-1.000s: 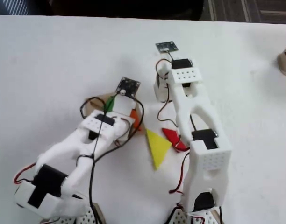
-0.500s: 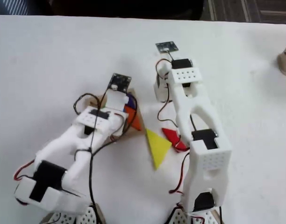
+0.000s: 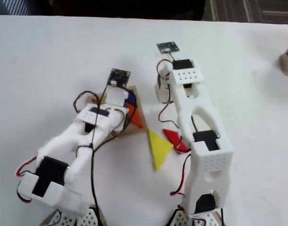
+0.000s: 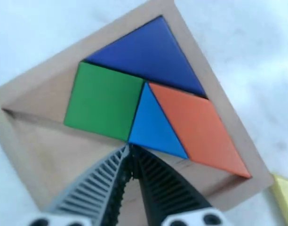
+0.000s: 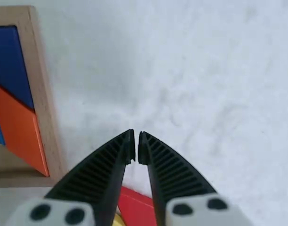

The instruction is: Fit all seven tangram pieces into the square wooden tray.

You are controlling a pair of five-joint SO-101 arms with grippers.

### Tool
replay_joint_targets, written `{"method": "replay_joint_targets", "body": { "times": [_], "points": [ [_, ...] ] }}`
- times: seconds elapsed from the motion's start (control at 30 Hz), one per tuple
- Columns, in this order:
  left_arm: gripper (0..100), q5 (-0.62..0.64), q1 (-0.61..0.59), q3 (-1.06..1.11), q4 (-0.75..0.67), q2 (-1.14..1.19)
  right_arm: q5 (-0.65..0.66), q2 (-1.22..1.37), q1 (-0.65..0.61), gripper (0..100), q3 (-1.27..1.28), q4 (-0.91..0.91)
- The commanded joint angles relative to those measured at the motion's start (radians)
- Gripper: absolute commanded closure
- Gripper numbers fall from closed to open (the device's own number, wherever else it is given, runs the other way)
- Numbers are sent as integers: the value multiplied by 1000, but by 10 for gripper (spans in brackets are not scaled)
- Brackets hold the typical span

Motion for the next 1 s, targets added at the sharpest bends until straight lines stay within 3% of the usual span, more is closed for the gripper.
{"method": "replay_joint_targets", "body": {
  "times": [0.0,0.17,0.37,0.5,0.67,0.83,0.97],
  "points": [
    [979,-3,-19,-40,-34,-5,3,-68,8,977,-31,-15],
    [979,-11,-15,21,-26,-62,3,-68,8,977,-31,-15],
    [977,-14,-39,172,0,-329,3,-68,8,977,-31,-15],
    [977,-14,-85,250,-57,-437,3,-68,8,977,-31,-13],
    [977,-21,-120,258,-100,-415,2,-79,-16,980,-31,39],
    [977,-160,-174,213,-106,-344,2,-81,-45,981,-5,68],
    [977,-146,-254,160,-106,-288,2,-148,-47,981,81,67]
  ]
}}
